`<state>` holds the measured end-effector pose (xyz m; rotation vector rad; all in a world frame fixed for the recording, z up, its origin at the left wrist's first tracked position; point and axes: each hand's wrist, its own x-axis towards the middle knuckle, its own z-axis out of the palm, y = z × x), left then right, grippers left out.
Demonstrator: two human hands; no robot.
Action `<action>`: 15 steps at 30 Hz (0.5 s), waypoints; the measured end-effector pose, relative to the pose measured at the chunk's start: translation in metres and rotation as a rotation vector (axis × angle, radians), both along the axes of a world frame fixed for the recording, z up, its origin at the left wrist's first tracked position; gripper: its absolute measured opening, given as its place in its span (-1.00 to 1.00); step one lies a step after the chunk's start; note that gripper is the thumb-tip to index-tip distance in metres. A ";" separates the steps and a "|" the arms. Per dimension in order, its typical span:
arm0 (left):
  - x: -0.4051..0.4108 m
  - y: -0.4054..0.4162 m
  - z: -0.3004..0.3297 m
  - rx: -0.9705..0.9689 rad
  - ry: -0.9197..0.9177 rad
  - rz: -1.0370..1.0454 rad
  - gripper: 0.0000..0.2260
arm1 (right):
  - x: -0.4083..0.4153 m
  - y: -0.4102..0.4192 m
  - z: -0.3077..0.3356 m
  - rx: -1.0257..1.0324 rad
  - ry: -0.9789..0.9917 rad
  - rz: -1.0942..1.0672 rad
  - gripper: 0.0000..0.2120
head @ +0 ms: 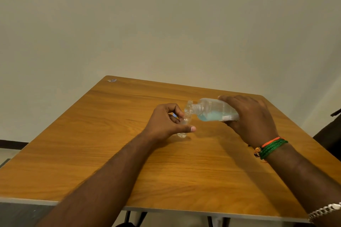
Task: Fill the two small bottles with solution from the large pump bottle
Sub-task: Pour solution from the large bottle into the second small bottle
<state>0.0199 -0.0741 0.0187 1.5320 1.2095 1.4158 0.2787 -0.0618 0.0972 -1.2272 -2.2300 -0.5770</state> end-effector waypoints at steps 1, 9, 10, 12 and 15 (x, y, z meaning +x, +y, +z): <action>0.000 0.000 0.000 0.000 0.001 0.001 -0.62 | 0.000 0.000 0.000 -0.001 0.000 -0.001 -0.38; -0.001 0.000 0.000 -0.012 0.001 0.010 -0.61 | -0.002 -0.001 0.002 -0.021 -0.001 -0.006 -0.38; -0.001 0.000 0.000 -0.013 0.001 0.010 -0.62 | -0.002 -0.001 0.002 -0.022 -0.004 -0.007 -0.38; -0.001 0.000 0.000 -0.012 0.000 0.008 -0.62 | -0.002 -0.001 0.002 -0.029 -0.005 -0.008 -0.38; -0.001 -0.001 0.001 -0.011 -0.002 0.009 -0.62 | -0.002 -0.002 0.002 -0.033 -0.002 -0.009 -0.38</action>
